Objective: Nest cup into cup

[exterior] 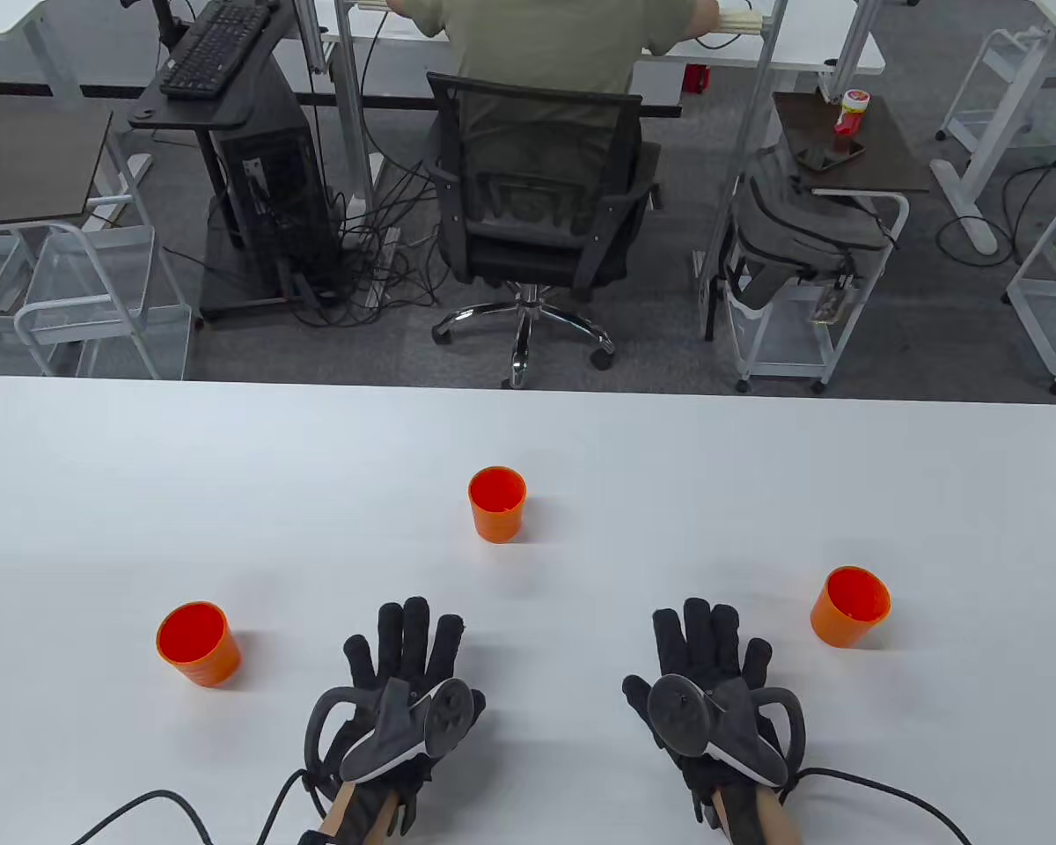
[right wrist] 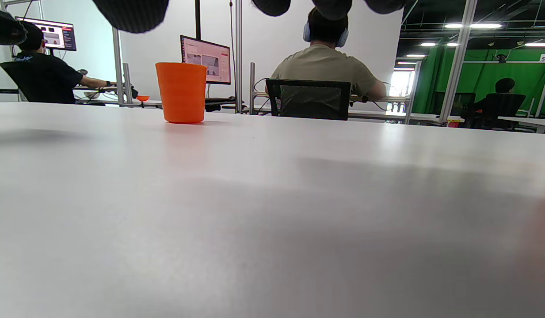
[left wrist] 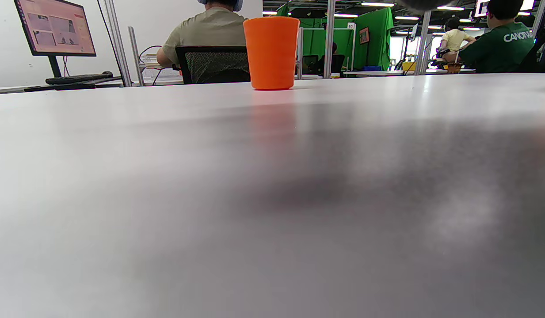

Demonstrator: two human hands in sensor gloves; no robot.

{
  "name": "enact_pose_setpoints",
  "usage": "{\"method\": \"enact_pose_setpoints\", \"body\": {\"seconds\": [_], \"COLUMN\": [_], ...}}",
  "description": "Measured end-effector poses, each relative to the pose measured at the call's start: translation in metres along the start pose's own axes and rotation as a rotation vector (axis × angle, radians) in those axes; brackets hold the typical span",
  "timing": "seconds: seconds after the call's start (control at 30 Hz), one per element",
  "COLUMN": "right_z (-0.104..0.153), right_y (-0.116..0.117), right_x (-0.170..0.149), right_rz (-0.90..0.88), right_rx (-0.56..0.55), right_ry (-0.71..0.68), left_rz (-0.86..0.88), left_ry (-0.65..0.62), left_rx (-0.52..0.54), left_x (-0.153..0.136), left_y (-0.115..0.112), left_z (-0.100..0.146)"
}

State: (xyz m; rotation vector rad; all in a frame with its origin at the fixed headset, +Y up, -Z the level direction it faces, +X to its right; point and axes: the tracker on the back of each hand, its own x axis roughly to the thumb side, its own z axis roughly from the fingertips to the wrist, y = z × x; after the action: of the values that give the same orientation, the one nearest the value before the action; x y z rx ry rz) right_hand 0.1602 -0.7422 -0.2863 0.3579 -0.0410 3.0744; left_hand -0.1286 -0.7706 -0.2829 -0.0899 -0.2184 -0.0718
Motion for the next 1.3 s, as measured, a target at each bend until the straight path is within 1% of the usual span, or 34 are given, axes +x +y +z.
{"method": "enact_pose_setpoints", "body": {"seconds": [0.17, 0.23, 0.27, 0.37, 0.47, 0.53, 0.57, 0.67, 0.73, 0.8, 0.83, 0.9, 1.0, 1.1, 1.2, 1.3], "right_z": [0.001, 0.002, 0.003, 0.006, 0.008, 0.008, 0.008, 0.007, 0.007, 0.007, 0.006, 0.005, 0.003, 0.003, 0.002, 0.002], "right_y": [-0.002, -0.004, -0.006, -0.01, -0.01, -0.009, -0.009, -0.01, -0.009, -0.009, -0.009, -0.007, -0.004, -0.004, -0.004, -0.004], "right_x": [-0.004, -0.008, -0.01, -0.014, -0.019, -0.02, -0.02, -0.02, -0.02, -0.02, -0.021, -0.022, -0.023, -0.027, -0.03, -0.03], "right_rz": [-0.022, -0.043, -0.053, -0.087, -0.138, -0.155, -0.156, -0.151, -0.157, -0.164, -0.165, -0.159, -0.153, -0.16, -0.169, -0.166], "right_rx": [-0.007, -0.008, -0.018, -0.045, -0.055, -0.055, -0.053, -0.058, -0.06, -0.058, -0.057, -0.051, -0.04, -0.046, -0.052, -0.053], "right_ry": [0.004, 0.006, 0.004, 0.003, 0.012, 0.013, 0.013, 0.008, 0.007, 0.008, 0.007, 0.006, 0.003, 0.009, 0.017, 0.02], "left_rz": [0.0, -0.026, -0.027, 0.036, 0.184, 0.237, 0.278, 0.369, 0.431, 0.474, 0.488, 0.492, 0.487, 0.486, 0.482, 0.495], "left_ry": [-0.007, -0.001, 0.005, 0.026, 0.093, 0.119, 0.15, 0.221, 0.234, 0.26, 0.265, 0.277, 0.297, 0.312, 0.326, 0.327], "left_rx": [-0.002, 0.017, 0.045, 0.062, 0.067, 0.093, 0.09, 0.069, 0.105, 0.096, 0.071, 0.057, 0.033, 0.027, 0.047, 0.035], "left_x": [0.002, 0.001, 0.001, -0.003, -0.009, -0.013, -0.016, -0.021, -0.023, -0.023, -0.022, -0.02, -0.019, -0.019, -0.02, -0.021], "left_y": [0.0, 0.003, 0.006, 0.015, 0.033, 0.042, 0.047, 0.055, 0.058, 0.059, 0.057, 0.053, 0.046, 0.039, 0.032, 0.026], "left_z": [-0.001, -0.003, -0.004, -0.019, -0.048, -0.067, -0.082, -0.114, -0.135, -0.151, -0.161, -0.176, -0.192, -0.199, -0.202, -0.204]}}
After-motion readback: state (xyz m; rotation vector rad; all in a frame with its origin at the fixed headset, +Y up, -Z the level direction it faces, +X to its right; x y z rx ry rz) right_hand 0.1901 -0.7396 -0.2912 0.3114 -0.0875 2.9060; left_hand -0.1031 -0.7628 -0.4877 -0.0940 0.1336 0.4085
